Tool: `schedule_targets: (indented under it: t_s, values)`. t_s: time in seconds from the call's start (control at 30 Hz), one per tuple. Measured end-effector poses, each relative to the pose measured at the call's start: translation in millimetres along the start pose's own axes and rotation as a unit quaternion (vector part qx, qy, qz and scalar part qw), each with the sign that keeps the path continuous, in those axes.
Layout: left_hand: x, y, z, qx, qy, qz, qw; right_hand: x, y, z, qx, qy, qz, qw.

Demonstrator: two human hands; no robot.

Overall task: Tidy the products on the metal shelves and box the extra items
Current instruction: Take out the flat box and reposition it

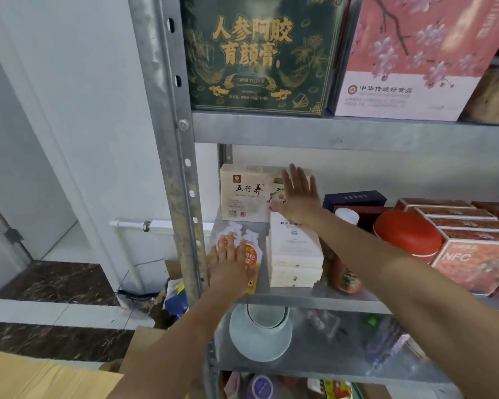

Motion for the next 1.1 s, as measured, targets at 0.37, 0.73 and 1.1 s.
schedule_targets:
  t_s: [0.37, 0.73, 1.1]
  values:
    - [-1.9, -8.8, 5.5, 0.002, -0.026, -0.003, 1.000, 22.7, -44.5, -3.9, 0.060, 0.065, 0.037, 0.995]
    - [7.5, 15.3, -56.3, 0.198, 0.405, -0.039, 0.892, 21.9, 1.0, -32.6, 0.197, 0.038, 0.025, 0.979]
    - [23.4, 54.9, -134.3, 0.334, 0.562, 0.102, 0.750, 53.7, 116.8, -73.0, 0.495, -0.024, -0.050, 0.867]
Point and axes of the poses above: each hand's wrist, its own y-axis away from the middle knuckle, its own z-axis out of the palm, x = y × z, the point moved 4 cm from there along -y, towards the middle knuckle, and after that the axes turned 6 degrees about y, right-handed, at the moved point
